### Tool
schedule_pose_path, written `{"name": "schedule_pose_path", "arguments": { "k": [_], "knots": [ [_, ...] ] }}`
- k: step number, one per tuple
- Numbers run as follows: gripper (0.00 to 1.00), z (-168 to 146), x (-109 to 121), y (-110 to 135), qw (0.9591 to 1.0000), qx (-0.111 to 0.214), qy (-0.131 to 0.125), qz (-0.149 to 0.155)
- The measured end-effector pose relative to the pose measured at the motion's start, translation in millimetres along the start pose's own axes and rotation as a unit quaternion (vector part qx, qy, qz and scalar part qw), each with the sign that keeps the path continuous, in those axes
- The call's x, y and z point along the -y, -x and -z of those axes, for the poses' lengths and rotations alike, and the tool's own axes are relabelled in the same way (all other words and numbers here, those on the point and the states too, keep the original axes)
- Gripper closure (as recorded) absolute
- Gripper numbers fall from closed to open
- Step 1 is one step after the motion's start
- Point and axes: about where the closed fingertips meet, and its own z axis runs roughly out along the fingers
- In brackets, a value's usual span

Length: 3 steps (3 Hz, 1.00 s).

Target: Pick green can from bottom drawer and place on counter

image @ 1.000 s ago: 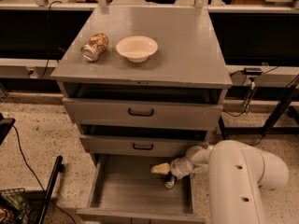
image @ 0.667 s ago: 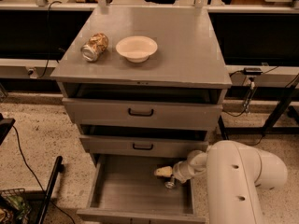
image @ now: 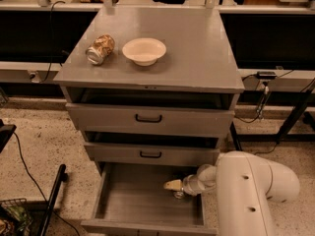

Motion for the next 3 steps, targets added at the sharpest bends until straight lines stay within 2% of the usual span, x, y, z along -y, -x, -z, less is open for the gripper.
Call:
{"name": "schedule_pose_path", "arguments": {
  "k": [2,3],
  "knots": [
    [0.11,-6.5,-3.0,4.6,0.9995,0.007,0.016,0.027],
    [0.12,-14.9,-3.2,4.8,0.9994,0.001,0.01,0.033]
  ]
}}
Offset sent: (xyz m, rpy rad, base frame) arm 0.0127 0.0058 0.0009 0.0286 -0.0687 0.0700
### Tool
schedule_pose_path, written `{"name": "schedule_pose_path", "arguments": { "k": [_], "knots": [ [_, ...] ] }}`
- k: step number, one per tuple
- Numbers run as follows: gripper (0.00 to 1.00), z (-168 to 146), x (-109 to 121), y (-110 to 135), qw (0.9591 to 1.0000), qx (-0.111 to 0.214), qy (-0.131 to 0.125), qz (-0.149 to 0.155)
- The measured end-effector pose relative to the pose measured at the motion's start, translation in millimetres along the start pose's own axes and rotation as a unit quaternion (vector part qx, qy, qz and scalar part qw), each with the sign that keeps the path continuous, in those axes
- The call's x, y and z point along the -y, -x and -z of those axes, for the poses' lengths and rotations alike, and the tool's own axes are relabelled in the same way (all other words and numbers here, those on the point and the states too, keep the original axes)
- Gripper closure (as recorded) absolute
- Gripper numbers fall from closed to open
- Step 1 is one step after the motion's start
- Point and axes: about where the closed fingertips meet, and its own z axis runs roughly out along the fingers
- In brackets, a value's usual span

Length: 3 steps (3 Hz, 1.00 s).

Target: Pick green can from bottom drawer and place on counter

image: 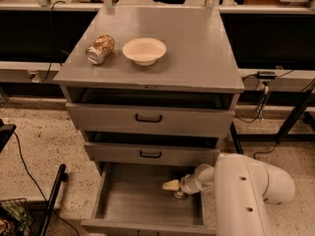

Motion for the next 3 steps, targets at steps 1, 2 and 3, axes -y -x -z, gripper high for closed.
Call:
{"name": "schedule_pose_path", "arguments": {
  "k": [1,2,3],
  "knots": [
    [0.22,-7.8,0.2,0.3,1.0,-0.006,-0.005,0.003],
    [0.28,-13.6,0.3,0.3,0.9999,-0.01,-0.008,0.004],
    [0.35,-17.2,-0.5,0.3,0.9999,-0.012,-0.004,0.007]
  ]
}}
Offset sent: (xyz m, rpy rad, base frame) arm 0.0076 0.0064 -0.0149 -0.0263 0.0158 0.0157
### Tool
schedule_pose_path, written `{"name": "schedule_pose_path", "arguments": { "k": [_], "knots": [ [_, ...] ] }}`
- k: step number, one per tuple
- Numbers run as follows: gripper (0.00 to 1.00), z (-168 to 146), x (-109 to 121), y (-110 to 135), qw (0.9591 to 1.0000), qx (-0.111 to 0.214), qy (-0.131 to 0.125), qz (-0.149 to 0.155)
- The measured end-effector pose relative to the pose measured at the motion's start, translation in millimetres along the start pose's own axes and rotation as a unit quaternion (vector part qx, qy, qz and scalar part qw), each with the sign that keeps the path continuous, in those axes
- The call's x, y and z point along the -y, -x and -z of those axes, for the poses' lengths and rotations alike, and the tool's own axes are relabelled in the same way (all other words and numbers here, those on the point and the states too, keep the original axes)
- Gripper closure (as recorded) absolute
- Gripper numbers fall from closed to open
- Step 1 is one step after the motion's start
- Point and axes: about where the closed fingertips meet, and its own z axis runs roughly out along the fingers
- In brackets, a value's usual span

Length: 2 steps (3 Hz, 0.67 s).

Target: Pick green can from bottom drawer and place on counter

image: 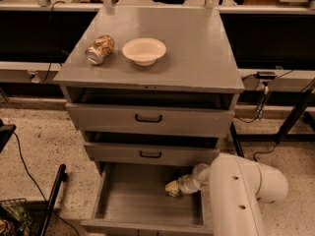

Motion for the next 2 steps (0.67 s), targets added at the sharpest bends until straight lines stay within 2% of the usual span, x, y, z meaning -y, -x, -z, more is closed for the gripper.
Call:
{"name": "schedule_pose_path", "arguments": {
  "k": [1,2],
  "knots": [
    [0.53,-1.9,0.4,0.5,1.0,-0.002,0.004,-0.001],
    [0.76,-0.4,-1.1,1.2,0.9999,-0.001,0.014,0.002]
  ]
}}
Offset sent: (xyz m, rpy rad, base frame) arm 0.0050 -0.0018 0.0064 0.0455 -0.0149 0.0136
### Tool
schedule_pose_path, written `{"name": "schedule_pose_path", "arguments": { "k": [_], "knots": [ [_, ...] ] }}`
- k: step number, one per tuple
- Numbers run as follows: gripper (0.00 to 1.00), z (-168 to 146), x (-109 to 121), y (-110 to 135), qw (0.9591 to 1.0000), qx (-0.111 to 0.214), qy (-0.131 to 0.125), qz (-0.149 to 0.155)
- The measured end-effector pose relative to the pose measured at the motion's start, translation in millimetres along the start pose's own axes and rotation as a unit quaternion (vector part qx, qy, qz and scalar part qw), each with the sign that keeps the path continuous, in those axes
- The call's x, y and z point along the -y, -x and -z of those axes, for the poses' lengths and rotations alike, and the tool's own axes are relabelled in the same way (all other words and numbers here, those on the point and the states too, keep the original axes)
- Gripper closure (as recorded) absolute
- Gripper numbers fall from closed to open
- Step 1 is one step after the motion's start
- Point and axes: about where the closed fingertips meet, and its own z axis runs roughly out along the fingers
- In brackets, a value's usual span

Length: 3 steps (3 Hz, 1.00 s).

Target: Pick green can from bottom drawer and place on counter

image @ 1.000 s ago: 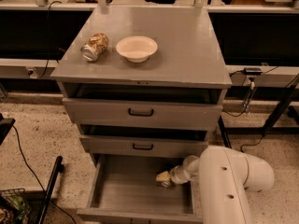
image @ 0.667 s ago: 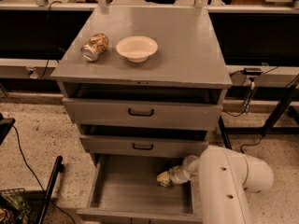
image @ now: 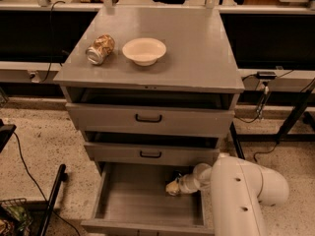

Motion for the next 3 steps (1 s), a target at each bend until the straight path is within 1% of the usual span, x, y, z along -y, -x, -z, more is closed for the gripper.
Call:
{"name": "schedule_pose_path", "arguments": {
  "k": [1,2,3],
  "knots": [
    [0.98,8.6,-5.0,1.3,0.9997,0.006,0.02,0.014],
    [1.0,32.7,-19.5,-1.4,0.9965,0.016,0.053,0.062],
    [1.0,67.4,-42.2,-6.4,0.9842,0.027,0.103,0.142]
  ]
}}
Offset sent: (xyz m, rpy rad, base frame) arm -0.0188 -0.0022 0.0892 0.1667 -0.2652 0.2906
